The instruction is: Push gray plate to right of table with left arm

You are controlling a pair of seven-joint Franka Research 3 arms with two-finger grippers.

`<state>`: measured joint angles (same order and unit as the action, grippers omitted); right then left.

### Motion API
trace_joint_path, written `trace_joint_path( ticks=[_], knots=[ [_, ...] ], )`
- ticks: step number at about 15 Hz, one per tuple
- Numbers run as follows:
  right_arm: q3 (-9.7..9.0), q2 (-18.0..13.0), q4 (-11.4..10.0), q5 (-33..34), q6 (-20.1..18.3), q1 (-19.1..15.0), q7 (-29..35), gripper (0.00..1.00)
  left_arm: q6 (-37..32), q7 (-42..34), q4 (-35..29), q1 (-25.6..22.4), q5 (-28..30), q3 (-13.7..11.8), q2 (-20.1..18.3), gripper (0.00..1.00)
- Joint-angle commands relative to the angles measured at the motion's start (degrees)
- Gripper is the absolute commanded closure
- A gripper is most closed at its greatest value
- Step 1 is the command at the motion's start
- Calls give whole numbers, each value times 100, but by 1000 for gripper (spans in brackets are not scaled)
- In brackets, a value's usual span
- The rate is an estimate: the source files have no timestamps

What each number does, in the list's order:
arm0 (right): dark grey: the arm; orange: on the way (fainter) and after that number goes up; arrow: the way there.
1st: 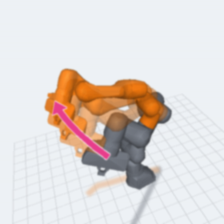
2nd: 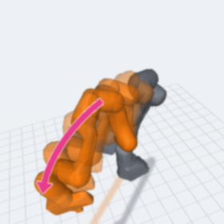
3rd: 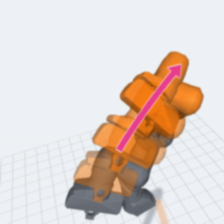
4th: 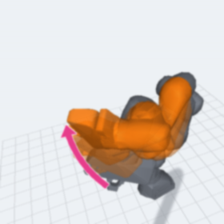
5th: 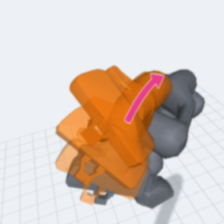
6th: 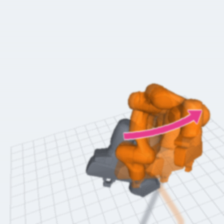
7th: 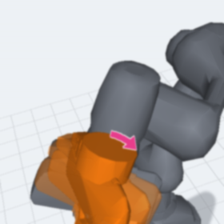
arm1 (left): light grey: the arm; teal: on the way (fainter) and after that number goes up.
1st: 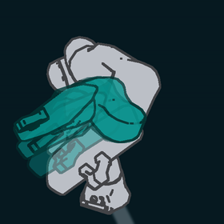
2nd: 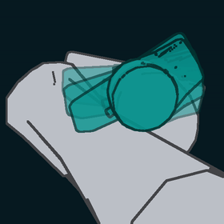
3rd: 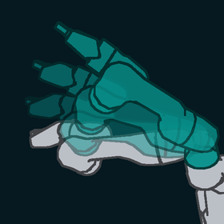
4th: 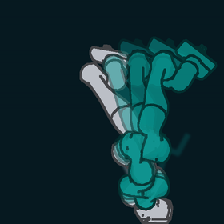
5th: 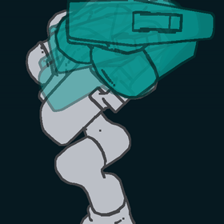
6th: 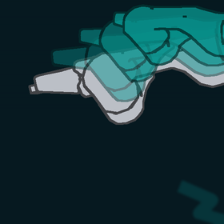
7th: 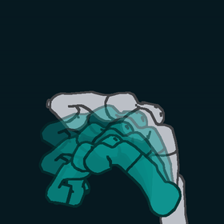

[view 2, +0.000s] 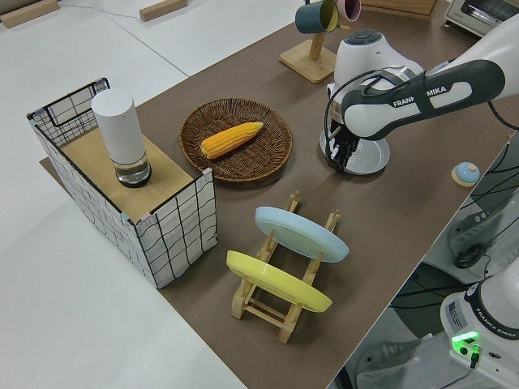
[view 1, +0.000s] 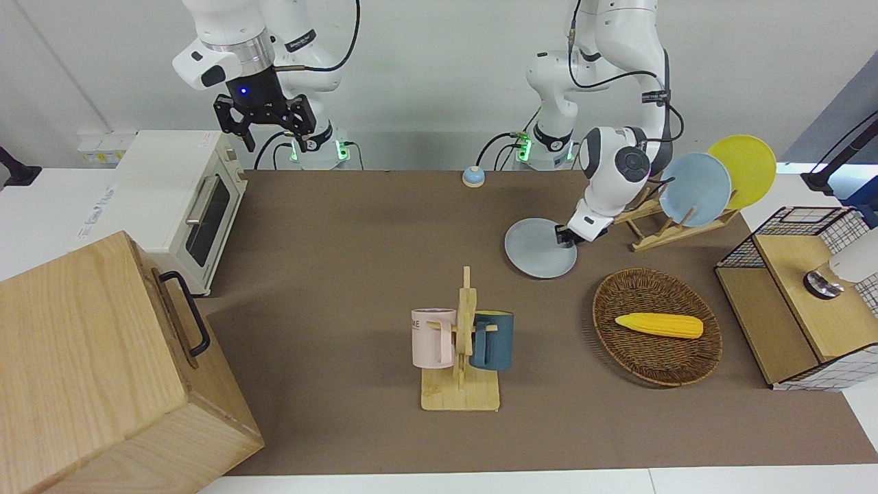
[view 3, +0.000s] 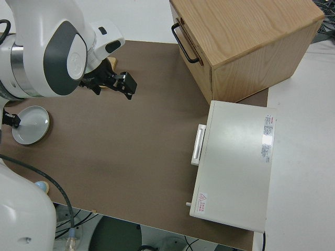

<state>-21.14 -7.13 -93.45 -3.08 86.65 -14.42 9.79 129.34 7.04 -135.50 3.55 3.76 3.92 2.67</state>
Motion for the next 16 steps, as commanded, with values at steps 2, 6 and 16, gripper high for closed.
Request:
trace_joint_path(
  ticks=[2,6,16],
  knots=[
    [-83,-157,-156,-123,1,-140,59,5,153,113,-161,154,2,161,32,1000],
    [-83,-157,-156,-123,1,-140,59,5,144,656,-161,233,335,450,32,1000],
    [-83,-157,-156,-123,1,-140,59,5,460,2477,-126,778,441,1180,32,1000]
  ],
)
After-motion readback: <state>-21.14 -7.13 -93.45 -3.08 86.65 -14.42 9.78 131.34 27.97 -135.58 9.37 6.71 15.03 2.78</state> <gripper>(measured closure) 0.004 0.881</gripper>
